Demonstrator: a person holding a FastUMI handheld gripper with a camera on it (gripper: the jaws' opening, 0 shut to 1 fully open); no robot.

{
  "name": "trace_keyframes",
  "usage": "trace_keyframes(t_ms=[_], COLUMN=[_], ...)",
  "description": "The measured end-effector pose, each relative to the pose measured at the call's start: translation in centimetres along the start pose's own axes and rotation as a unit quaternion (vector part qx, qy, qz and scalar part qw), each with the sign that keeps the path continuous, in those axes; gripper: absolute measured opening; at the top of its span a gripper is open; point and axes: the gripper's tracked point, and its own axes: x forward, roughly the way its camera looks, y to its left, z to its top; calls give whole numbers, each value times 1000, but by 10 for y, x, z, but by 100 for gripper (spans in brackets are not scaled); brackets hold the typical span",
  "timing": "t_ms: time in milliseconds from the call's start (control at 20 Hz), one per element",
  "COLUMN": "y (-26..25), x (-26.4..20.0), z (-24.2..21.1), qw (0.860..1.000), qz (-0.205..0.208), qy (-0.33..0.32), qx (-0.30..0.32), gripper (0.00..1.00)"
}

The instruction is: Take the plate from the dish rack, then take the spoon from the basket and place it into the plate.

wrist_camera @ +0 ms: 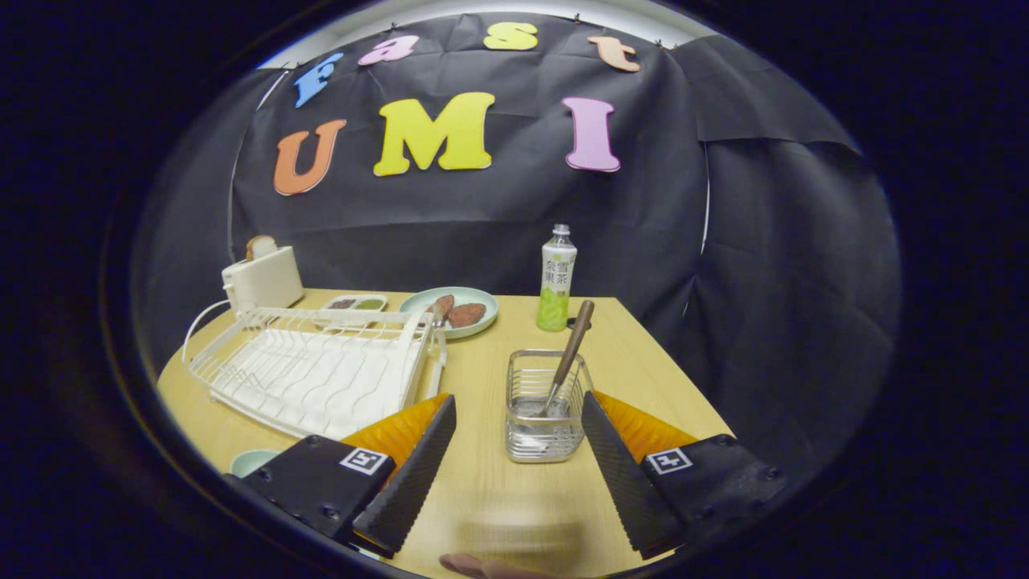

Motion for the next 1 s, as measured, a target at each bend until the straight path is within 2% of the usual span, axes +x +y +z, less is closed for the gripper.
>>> trace_keyframes(t_ms=[100, 250, 400, 600, 700, 850, 950, 1000], y=[-11, -8, -24, -33, -23, -23, -11, -12], x=[21, 48, 82, 108, 115, 113, 103, 98], z=[10, 27, 37, 33, 34, 38, 41, 44], qw=[1000, 998, 997, 993, 993, 993, 993, 993], qz=[-11, 16, -6, -19, 10, -4, 9, 2], qy=[6, 18, 38, 81, 86, 80, 73, 69], qx=[7, 55, 69, 78, 81, 83, 93, 93], gripper=[100, 100, 100, 91, 81, 36, 17, 16])
